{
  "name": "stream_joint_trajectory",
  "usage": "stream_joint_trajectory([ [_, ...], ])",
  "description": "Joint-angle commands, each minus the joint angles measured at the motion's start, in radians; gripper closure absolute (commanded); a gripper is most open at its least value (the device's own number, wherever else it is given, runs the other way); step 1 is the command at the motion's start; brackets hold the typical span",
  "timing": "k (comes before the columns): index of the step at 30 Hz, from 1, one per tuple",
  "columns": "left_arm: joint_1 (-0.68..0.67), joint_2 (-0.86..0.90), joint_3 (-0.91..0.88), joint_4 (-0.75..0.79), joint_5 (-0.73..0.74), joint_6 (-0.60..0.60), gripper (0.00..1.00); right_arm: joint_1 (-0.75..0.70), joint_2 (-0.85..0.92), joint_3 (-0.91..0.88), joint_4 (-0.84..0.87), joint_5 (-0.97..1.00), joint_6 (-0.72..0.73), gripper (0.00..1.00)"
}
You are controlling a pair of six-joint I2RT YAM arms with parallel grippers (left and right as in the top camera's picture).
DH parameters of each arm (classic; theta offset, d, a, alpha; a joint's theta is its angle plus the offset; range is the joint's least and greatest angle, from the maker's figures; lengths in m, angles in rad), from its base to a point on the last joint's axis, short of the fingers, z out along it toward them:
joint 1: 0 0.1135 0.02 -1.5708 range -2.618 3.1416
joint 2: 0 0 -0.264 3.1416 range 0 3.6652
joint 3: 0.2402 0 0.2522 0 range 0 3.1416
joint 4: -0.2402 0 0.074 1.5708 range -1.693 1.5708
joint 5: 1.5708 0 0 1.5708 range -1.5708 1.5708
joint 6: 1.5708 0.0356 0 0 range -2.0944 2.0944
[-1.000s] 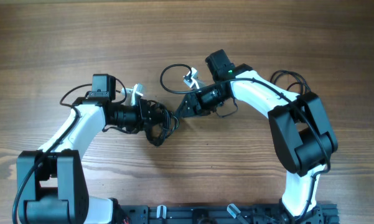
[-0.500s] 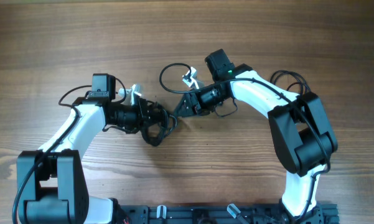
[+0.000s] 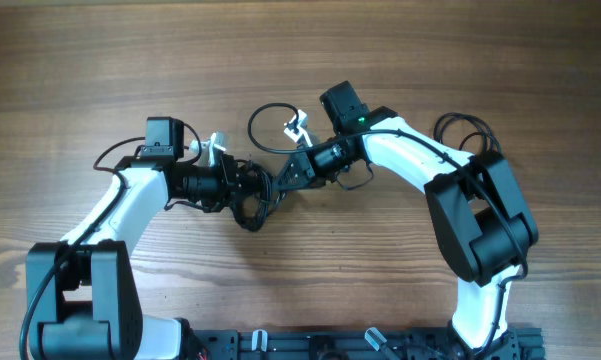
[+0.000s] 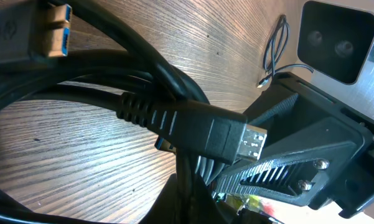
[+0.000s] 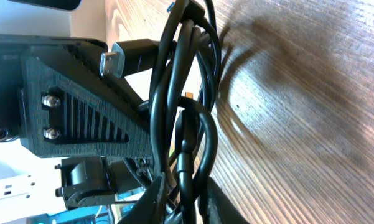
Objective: Untangle cables
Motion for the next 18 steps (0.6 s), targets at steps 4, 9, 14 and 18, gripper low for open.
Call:
stream_joint_trajectory([
  [4, 0.000, 0.006, -0.005, 0.000, 0.018, -0.002, 0.96, 0.000, 0.002, -0.001, 0.031, -0.008, 0.008, 0.96],
  [9, 0.000, 0.006, -0.005, -0.007, -0.084, -0.002, 0.96, -0.009, 0.002, -0.001, 0.034, 0.097, 0.021, 0.96],
  [14, 0.000, 0.006, -0.005, -0.051, -0.303, -0.063, 0.96, -0.061, 0.002, -0.001, 0.034, 0.074, 0.034, 0.96],
  [18, 0.000, 0.006, -0.005, -0.062, -0.397, -0.082, 0.96, -0.106, 0.002, -0.001, 0.036, -0.026, 0.029, 0.96],
])
